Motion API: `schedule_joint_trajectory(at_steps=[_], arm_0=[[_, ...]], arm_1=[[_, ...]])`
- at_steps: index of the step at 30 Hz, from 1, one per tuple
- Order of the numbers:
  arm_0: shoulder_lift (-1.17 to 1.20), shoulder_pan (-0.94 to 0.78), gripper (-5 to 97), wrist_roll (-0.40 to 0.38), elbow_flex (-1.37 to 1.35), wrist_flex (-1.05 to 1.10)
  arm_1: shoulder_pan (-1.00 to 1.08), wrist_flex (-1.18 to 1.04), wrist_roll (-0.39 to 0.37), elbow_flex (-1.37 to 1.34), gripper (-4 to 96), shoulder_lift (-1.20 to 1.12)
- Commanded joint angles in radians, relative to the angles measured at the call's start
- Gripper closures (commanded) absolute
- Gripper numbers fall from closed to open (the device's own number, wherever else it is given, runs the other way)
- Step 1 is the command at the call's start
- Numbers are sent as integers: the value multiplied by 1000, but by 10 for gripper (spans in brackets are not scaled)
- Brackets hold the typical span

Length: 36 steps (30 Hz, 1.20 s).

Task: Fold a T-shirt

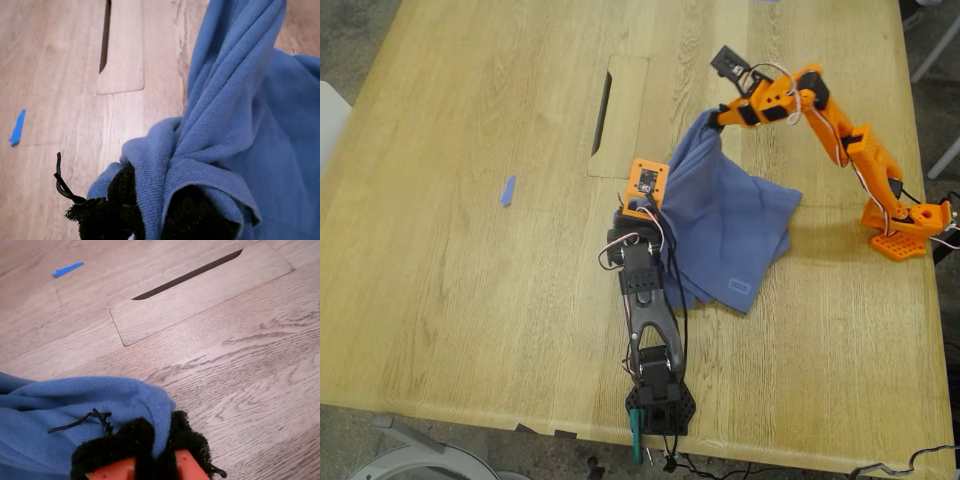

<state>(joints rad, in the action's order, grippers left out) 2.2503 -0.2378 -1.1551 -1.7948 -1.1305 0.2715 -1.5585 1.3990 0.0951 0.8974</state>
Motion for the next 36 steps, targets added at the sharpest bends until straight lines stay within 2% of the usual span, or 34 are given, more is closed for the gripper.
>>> schedule_joint_trajectory(at_steps=[1, 13, 23, 30, 36], arm_0=[[-14, -75, 919, 9, 3, 72], [-288, -153, 919, -12, 32, 402], [-476, -212, 919, -12, 87, 634], [-661, -273, 919, -17, 213, 753], [-877, -299, 919, -25, 402, 910]], arm_1=[[72, 38, 14, 49, 909, -11], [160, 281, 18, 41, 909, -192], [232, 574, 20, -118, 909, -255], [272, 755, 21, -204, 909, -311], [293, 1000, 14, -276, 909, -373]])
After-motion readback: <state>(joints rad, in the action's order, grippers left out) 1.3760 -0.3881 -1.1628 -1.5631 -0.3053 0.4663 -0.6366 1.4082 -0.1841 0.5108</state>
